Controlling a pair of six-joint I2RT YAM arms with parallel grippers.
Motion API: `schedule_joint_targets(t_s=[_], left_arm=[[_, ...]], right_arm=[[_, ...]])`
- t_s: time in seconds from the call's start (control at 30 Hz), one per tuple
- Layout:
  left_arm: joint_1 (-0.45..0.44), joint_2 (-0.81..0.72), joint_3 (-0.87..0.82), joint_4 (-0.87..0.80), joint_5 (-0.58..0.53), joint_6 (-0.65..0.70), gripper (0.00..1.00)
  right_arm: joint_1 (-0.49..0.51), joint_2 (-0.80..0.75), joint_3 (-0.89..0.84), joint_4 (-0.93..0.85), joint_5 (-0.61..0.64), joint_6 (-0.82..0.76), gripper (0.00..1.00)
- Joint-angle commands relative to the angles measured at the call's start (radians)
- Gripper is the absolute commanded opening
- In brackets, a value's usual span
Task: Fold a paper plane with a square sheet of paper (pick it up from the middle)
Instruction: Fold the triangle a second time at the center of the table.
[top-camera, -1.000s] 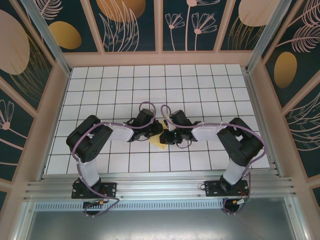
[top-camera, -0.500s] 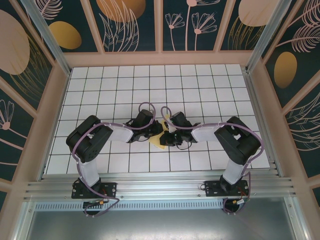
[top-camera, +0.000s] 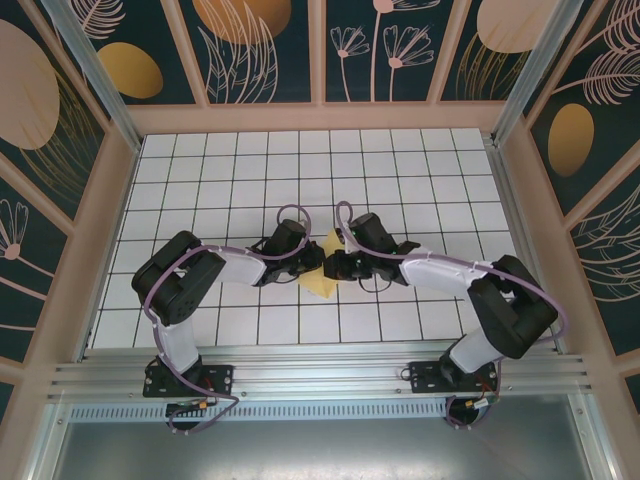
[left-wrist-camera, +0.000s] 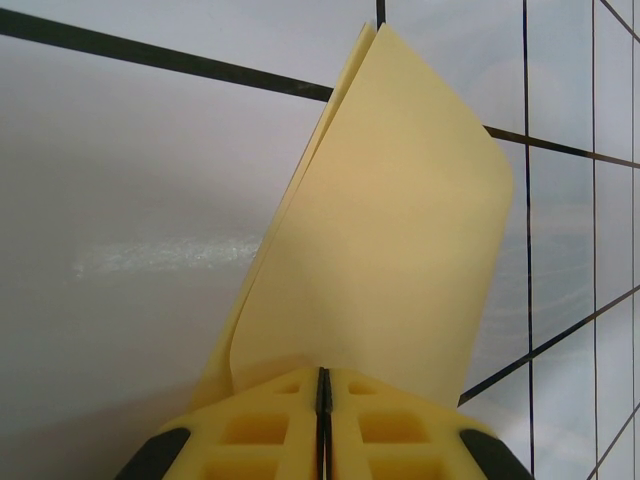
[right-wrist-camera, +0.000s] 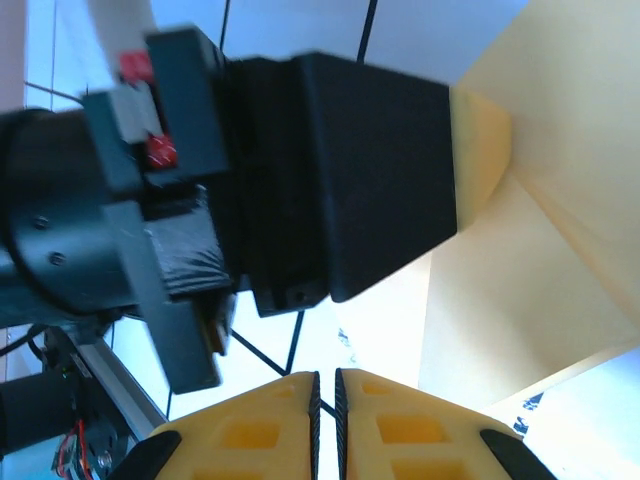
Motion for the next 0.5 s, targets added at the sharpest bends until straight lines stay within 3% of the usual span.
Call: schedule_joint_targets(t_s=[0.0, 0.13, 0.47], left_arm=[[-0.001, 0.007, -0.031, -0.09, -0.019, -0.004, 0.1], [-0.001, 0.008, -0.032, -0.088, -0.018, -0.003, 0.1], [-0.001, 0.013, -0.032, -0.081, -0.013, -0.004, 0.1]], right_arm=[[-0.003, -0.02, -0.033, -0.004, 0.022, 0.031, 0.15], [0.025, 0.027, -0.036, 0.046, -0.049, 0.055, 0.14], [0.061, 0.187, 0.035, 0.013, -0.012, 0.049, 0.1]])
